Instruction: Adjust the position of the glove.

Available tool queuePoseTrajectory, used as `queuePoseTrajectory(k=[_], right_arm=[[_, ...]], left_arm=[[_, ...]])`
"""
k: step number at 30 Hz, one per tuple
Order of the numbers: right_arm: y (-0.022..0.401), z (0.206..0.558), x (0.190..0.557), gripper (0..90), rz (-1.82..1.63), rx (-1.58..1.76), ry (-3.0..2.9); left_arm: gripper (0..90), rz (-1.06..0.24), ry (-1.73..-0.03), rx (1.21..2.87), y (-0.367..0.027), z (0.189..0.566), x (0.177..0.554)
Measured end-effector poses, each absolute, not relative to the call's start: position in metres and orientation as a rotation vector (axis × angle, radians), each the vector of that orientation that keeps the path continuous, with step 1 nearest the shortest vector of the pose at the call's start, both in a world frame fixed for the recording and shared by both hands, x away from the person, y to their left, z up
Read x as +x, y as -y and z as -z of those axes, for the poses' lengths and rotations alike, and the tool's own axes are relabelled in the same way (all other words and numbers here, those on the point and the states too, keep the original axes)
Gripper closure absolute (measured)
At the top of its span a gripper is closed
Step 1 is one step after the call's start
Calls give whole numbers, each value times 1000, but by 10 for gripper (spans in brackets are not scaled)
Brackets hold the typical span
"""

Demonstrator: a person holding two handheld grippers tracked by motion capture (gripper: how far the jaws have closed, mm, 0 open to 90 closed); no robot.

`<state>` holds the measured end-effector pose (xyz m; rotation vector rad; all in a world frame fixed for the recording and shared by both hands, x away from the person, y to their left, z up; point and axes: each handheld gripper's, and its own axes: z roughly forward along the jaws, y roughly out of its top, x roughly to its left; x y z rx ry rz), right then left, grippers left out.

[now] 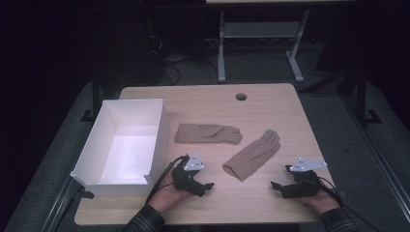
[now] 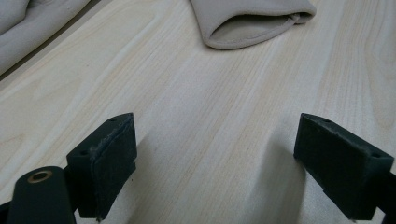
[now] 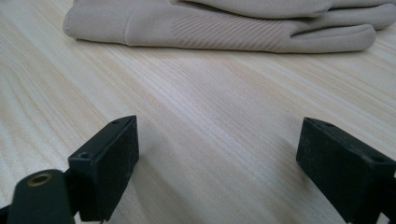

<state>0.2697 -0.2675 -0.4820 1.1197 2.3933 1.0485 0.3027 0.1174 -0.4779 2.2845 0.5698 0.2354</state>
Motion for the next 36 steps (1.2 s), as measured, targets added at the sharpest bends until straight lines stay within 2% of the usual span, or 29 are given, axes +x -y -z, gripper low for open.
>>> queuePoseTrajectory(k=[12, 16, 17, 22, 24, 28, 36], right_arm=[[269, 482, 271, 122, -1049, 1104, -2409], [268, 479, 272, 150, -1025, 1113, -2427], [268, 477, 273, 193, -1007, 1116, -2434], [266, 471, 275, 237, -1010, 1113, -2420], [265, 467, 277, 298, -1036, 1123, -2413], [264, 461, 281, 349, -1066, 1147, -2402], [258, 452, 290, 545, -1096, 1186, -2414]], left_arm=[[122, -242, -578, 2279, -116, 478, 303], [123, -236, -578, 2281, -115, 478, 305], [123, -232, -574, 2284, -115, 478, 305], [122, -235, -573, 2280, -115, 478, 305], [123, -239, -579, 2279, -115, 478, 304], [123, -240, -579, 2279, -116, 478, 305], [124, -246, -583, 2276, -117, 478, 305]])
